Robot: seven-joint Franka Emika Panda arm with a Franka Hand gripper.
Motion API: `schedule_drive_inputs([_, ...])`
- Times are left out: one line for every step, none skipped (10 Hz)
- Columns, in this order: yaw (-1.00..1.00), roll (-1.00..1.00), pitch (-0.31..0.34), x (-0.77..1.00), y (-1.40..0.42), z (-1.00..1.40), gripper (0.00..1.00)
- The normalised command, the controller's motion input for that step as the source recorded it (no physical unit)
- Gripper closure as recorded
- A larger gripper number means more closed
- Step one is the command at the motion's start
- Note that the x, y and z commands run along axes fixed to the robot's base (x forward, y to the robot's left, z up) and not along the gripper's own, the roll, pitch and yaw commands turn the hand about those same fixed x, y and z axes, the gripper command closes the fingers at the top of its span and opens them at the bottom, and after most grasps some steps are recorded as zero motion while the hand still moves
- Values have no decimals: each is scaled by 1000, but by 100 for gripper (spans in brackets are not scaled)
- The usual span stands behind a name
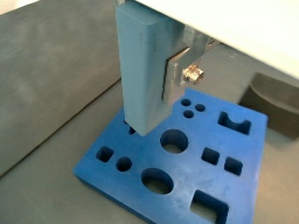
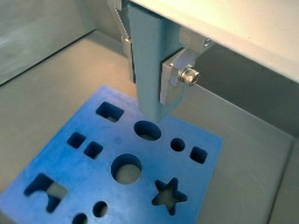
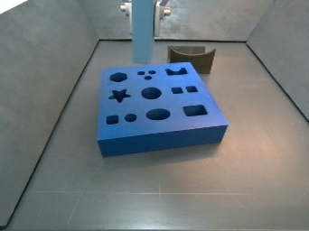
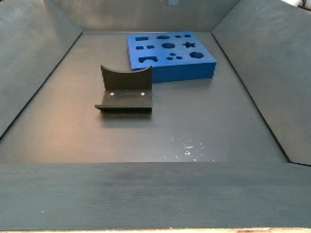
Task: Pick up the rectangle object. Move to above the board. Insert the rectangle object.
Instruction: Insert the rectangle object.
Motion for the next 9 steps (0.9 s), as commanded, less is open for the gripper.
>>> schedule_drive_inputs([-1000,0,0,0,0,0,100])
schedule_drive_inputs([-1000,0,0,0,0,-29,100])
schedule_drive_inputs([-1000,0,0,0,0,-34,100])
schedule_drive_inputs([-1000,0,0,0,0,-54,100])
schedule_drive_inputs([-1000,0,0,0,0,-91,100])
schedule_drive_inputs([-1000,0,0,0,0,-106,100])
schedule_drive_inputs([-1000,0,0,0,0,-111,100])
schedule_drive_inputs([-1000,0,0,0,0,-114,100])
schedule_drive_inputs([-1000,0,0,0,0,-131,100])
